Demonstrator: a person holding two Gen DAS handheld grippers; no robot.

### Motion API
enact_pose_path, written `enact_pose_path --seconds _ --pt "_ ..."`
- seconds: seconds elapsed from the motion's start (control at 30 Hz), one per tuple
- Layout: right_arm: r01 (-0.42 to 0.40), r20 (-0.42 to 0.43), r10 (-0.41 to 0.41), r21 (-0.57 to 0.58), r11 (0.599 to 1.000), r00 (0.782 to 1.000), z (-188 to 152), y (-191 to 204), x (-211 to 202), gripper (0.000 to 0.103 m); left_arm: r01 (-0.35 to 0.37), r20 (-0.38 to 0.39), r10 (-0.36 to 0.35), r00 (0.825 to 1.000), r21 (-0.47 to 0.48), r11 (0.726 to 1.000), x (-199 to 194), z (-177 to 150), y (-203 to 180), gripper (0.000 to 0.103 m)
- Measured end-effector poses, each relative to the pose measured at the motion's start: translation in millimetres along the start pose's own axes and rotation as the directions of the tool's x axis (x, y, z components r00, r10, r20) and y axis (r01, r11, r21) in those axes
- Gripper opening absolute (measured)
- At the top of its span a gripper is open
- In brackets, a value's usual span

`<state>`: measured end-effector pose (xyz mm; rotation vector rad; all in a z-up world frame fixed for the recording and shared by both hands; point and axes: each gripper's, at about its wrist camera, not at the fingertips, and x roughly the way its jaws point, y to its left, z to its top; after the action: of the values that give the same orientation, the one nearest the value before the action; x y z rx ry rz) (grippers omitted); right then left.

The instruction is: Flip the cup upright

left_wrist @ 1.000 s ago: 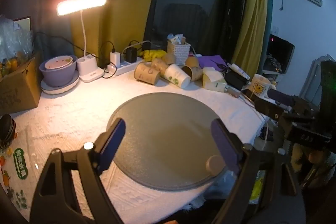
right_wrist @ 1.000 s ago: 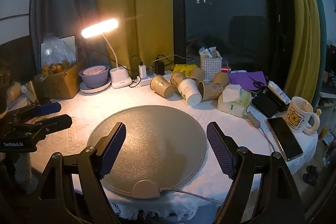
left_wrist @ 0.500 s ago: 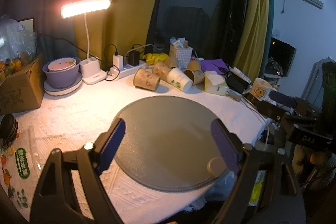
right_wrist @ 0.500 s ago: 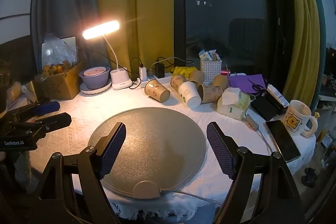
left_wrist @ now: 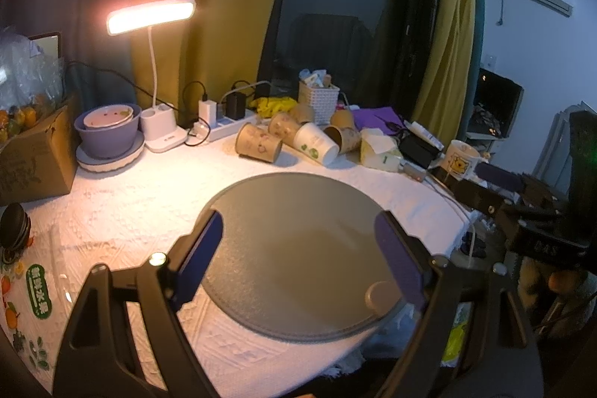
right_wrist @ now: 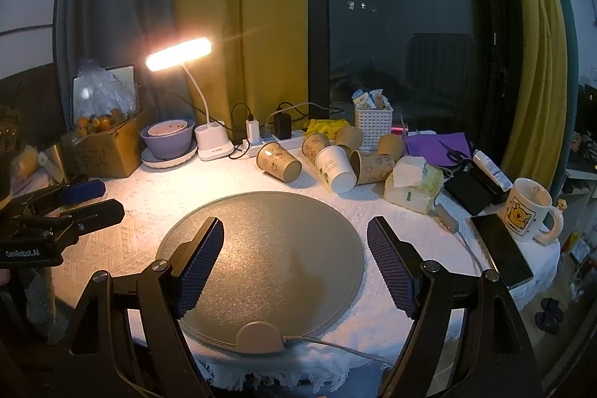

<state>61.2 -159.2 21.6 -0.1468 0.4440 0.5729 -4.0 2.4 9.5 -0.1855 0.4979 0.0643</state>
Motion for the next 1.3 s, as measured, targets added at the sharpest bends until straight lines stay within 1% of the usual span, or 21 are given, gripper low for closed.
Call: enact_pose_path --seconds 0.8,1.3 --pt "0.000 -0.005 0.000 -0.007 1.000 1.000 -1.2 3.4 1.4 0.082 0.012 0.000 -0.012 1.000 0.006 1.000 2.7 -1.5 -2.5 0.085" --pt "-0.001 -0.005 0.001 -0.007 1.000 1.000 -2.0 2.5 1.7 0.082 0.008 0.006 -0.008 1.000 0.016 1.000 2.4 -3.8 -2.3 0.085"
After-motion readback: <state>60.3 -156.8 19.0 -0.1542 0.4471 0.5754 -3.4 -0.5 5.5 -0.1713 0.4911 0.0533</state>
